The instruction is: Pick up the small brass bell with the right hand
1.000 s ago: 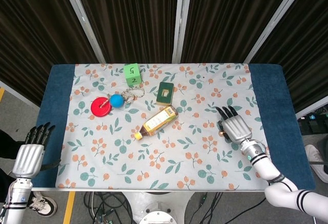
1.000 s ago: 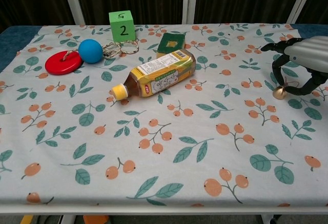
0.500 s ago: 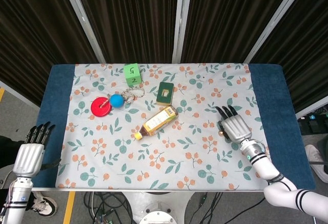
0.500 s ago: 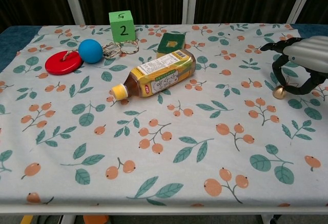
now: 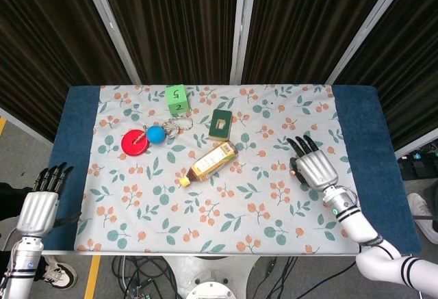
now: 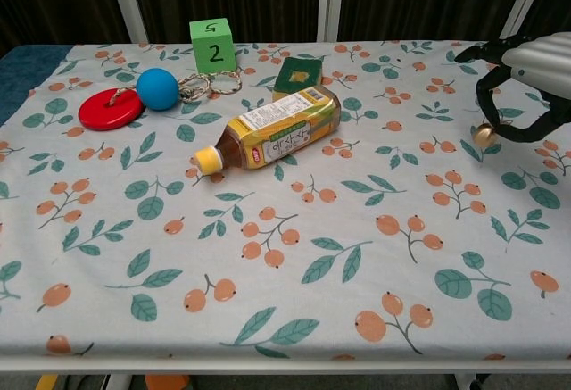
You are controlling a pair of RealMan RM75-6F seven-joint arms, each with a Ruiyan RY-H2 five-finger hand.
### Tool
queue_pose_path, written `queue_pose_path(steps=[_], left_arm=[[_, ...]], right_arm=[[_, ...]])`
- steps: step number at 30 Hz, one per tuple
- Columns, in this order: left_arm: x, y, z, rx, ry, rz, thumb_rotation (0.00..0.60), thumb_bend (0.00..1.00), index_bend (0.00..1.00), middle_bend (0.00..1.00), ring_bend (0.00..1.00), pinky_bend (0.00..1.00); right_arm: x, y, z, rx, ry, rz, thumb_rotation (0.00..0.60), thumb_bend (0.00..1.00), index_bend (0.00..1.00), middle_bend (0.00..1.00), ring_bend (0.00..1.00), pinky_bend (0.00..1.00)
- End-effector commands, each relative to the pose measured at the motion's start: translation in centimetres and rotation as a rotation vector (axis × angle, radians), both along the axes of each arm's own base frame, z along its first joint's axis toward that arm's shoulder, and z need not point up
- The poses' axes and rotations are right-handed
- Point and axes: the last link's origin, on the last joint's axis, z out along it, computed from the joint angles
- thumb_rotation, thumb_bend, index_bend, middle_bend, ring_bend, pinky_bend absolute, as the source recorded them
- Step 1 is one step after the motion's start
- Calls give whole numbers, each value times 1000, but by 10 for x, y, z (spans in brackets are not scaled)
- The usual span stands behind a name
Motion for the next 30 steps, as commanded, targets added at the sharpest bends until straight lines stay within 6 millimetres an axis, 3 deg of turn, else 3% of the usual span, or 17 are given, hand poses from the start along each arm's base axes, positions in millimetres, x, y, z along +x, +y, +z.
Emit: queue_pose_path(steps=[1, 4, 7, 9, 13, 17, 19, 22, 23, 26, 27, 29, 30], left_arm=[[1, 0, 0, 0, 0, -2, 600, 0, 0, 0, 0, 7], [1, 1, -1, -2, 1, -5, 600, 0, 0, 0, 0, 7], [1, 0, -1, -5, 3, -4, 600, 0, 0, 0, 0, 7], [2, 0, -2, -5, 4, -3, 600, 0, 0, 0, 0, 7], [2, 1, -4, -12, 5, 1, 600, 0, 0, 0, 0, 7], [2, 1, -6, -20, 7, -1, 600, 0, 0, 0, 0, 7], [1, 1, -5, -20, 10, 1, 600, 0, 0, 0, 0, 7], [1, 1, -4, -16, 4, 5, 600, 0, 0, 0, 0, 7], [1, 1, -4, -17, 4, 5, 600, 0, 0, 0, 0, 7], [1, 1, -7, -26, 4, 1, 600, 0, 0, 0, 0, 7], [2, 0, -8, -28, 6, -1, 600, 0, 0, 0, 0, 7], [2, 1, -7, -28, 8, -1, 600, 0, 0, 0, 0, 7], [2, 1, -6, -24, 7, 0, 600, 0, 0, 0, 0, 7]], right_arm=[[24, 17, 18, 38, -153, 44, 600, 396, 729, 96, 0, 0], [23, 15, 37, -21, -183, 68, 600, 398, 740, 102, 0, 0], [4, -1, 55, -217, -46, 83, 600, 408, 763, 122, 0, 0], [-5, -5, 54, -283, 32, 83, 600, 412, 772, 130, 0, 0], [13, 13, 36, -90, -184, 33, 600, 413, 783, 126, 0, 0], [10, 7, 47, -308, 57, 201, 600, 414, 806, 139, 0, 0], [9, 9, 44, -294, -40, 117, 600, 413, 821, 155, 0, 0], [26, 25, 42, -57, -332, 0, 600, 413, 821, 151, 0, 0], [29, 28, 47, -47, -317, 35, 600, 414, 821, 150, 0, 0], [20, 22, 63, -344, 40, 264, 600, 418, 851, 173, 0, 0], [18, 21, 58, -370, 32, 239, 600, 418, 862, 184, 0, 0], [20, 27, 48, -225, -223, 78, 600, 420, 867, 184, 0, 0], [18, 25, 53, -193, -252, 50, 600, 429, 867, 179, 0, 0]])
